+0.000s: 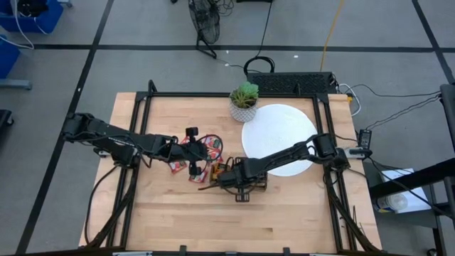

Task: Pick & Place Tea
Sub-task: Put the red tea bag into the middle section of the wooden organizer

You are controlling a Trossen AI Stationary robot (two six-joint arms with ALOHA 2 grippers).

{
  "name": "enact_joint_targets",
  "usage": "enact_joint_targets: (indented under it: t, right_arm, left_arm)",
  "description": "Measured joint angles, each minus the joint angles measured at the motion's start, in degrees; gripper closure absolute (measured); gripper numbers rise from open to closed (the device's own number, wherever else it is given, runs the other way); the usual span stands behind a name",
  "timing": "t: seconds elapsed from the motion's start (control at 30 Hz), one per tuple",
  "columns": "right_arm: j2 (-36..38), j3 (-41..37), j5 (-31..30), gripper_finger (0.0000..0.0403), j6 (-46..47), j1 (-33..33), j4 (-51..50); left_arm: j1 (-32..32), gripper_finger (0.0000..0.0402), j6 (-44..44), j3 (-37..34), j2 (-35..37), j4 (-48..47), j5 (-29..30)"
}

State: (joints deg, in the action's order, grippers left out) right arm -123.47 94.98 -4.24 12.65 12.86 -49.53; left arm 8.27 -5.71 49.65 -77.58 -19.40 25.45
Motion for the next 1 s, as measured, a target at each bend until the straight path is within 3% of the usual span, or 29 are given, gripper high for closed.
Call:
enact_joint_targets:
  t: [0.13, 0.4, 0.53, 0.67, 0.83, 1.0]
  right_arm:
    - [-1.3, 0.1, -1.7, 0.0403, -0.2, 0.5, -0.8]
    - [-1.9, -0.1, -19.7, 0.0403, -0.3, 3.9, -3.4]
    - [-2.0, -0.3, -22.6, 0.0403, -0.4, 5.0, -3.5]
    - [-1.7, -0.4, -21.5, 0.0403, -2.8, 6.0, -2.2]
    - [-0.5, -0.2, -11.4, 0.0403, -10.8, 7.0, 2.5]
    - [-0.5, 0.1, -11.2, 0.0403, -11.4, 7.1, 2.2]
  left_arm:
    - [0.0, 0.0364, 0.0, 0.0, 0.0, 0.0, 0.0]
    - [0.0, 0.0364, 0.2, 0.0, 0.0, -0.1, 0.0]
    - [0.0, 0.0364, 0.5, 0.0, 0.0, -0.1, 0.0]
    - [0.0, 0.0364, 0.8, 0.0, 0.0, -0.1, 0.0]
    - [0.0, 0.0364, 1.4, 0.0, 0.0, -0.1, -0.1]
    - [0.0, 0.0364, 1.8, 0.0, 0.0, -0.1, -0.2]
